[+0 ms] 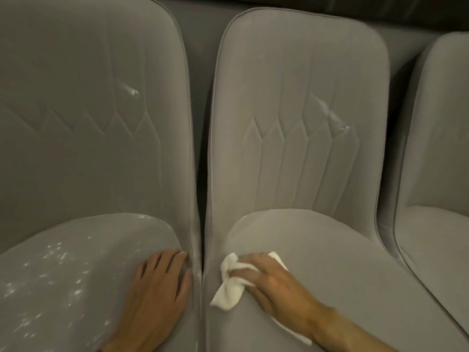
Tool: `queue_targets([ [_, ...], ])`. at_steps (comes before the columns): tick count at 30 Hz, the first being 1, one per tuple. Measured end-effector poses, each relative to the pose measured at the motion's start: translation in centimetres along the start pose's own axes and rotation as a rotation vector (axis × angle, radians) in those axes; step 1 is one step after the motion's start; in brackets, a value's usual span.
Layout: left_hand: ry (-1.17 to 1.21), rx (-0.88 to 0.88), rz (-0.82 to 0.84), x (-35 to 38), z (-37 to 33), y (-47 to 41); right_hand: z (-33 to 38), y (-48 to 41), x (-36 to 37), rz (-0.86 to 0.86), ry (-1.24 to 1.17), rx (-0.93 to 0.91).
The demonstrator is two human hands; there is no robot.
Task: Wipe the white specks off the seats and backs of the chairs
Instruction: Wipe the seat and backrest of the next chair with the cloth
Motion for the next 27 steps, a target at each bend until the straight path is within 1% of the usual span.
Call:
queue_targets([
  [1,0.027,0.001,-0.047,-0.1,-0.5,-0.8,-1.9,-0.4,-0.3,-0.086,0.003,0.065],
  [3,0.09,0.035,-0.189,-1.1,-2.3,-3.1,-5.6,-0.6,-0.9,-0.177,0.095,0.228],
  [4,0.116,0.065,-0.259,-1.7,-3.5,-4.5,-7.3,-0.8,-1.3,-0.2,0.08,0.313],
  [6,0.15,0.121,-0.38,-3.1,-5.9,-7.6,-9.9,-0.9,-3.1,-0.324,-0.007,0.412],
  [8,0.166,0.134,-0.496,-4.6,-7.8,-11.1,-12.3,-1.6,-6.3,-0.468,-0.009,0.446],
  [11,0.132,0.075,-0.627,-6.2,-9.3,-15.5,-15.2,-3.4,-12.9,-0.698,0.09,0.453],
  [13,0.085,0.048,-0.682,-7.0,-9.5,-17.5,-17.1,-4.8,-17.8,-0.828,0.162,0.433],
  [16,0.01,0.109,-0.718,-7.9,-9.0,-19.2,-20.1,-7.8,-25.2,-0.961,0.276,0.415],
  [18,-0.019,0.155,-0.724,-8.5,-8.5,-19.8,-21.7,-10.5,-29.4,-0.986,0.376,0.388],
  [20,-0.028,0.18,-0.733,-8.8,-8.3,-20.2,-23.0,-13.0,-31.8,-0.933,0.483,0.344],
  [21,-0.03,0.185,-0.741,-8.8,-8.2,-20.2,-23.5,-13.7,-31.9,-0.9,0.543,0.325],
  [24,-0.004,0.197,-0.762,-8.5,-8.1,-20.4,-24.5,-12.7,-28.4,-0.843,0.676,0.283],
  [25,0.008,0.203,-0.769,-8.5,-8.0,-20.4,-24.6,-11.7,-26.1,-0.801,0.724,0.257],
  [27,0.018,0.21,-0.771,-8.5,-8.1,-20.5,-24.6,-9.6,-21.3,-0.666,0.871,0.197],
])
Point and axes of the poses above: each hand's wrist, its own y-axis away from the middle knuckle, its own x-axis out of the palm, z = x × y, the point moved 7 cm from there along -y, towards the middle knuckle, and after that the axes turned 9 degrees about y, right-handed, at the moved point
